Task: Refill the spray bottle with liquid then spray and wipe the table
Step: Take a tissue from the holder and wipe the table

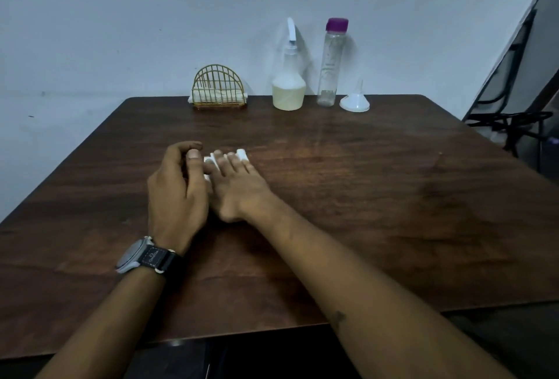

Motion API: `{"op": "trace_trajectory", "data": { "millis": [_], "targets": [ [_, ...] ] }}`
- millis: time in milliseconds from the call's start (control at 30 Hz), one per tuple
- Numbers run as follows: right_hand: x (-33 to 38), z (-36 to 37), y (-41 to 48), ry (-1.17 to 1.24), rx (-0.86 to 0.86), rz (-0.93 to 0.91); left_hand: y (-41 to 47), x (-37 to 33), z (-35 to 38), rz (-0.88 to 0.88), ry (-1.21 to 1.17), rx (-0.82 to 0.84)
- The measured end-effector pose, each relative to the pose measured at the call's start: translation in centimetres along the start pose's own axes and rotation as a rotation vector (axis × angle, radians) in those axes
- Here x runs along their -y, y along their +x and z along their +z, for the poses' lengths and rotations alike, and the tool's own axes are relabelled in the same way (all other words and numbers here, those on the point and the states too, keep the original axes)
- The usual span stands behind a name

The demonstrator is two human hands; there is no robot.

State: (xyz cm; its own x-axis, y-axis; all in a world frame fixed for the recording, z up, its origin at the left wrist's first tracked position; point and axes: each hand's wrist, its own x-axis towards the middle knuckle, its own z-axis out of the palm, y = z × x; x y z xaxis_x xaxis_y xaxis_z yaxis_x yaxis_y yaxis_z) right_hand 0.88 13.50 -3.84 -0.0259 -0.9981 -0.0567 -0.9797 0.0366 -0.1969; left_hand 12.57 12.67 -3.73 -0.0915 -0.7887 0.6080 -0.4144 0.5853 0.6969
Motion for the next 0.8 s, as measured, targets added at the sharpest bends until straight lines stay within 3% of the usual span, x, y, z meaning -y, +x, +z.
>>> {"op": "trace_trajectory", "data": {
  "millis": [267,467,600,700,800],
  "targets": [
    [2.7,1.7,-15.7,0.170,-0.042,-0.102,-0.4,-0.7,-0.6,-0.075,-0.055,-0.043],
    [2.2,1.3,-16.6,0.196,-0.106,-0.130,-0.6,-1.4,-1.1,-0.059,-0.033,0.016],
    [0.7,-0.6,-16.9,0.695,-0.162,-0.047,-1.2,-2.2,-1.7,-0.096,-0.095,0.063],
    [-0.8,-2.1,-17.0,1.158,-0.375,0.084,-2.2,-4.3,-2.0,-0.134,-0.180,0.149],
    [-2.6,-3.6,-18.1,1.406,-0.554,0.125,-3.9,-7.2,-1.9,-0.158,-0.275,0.254]
  ]
}}
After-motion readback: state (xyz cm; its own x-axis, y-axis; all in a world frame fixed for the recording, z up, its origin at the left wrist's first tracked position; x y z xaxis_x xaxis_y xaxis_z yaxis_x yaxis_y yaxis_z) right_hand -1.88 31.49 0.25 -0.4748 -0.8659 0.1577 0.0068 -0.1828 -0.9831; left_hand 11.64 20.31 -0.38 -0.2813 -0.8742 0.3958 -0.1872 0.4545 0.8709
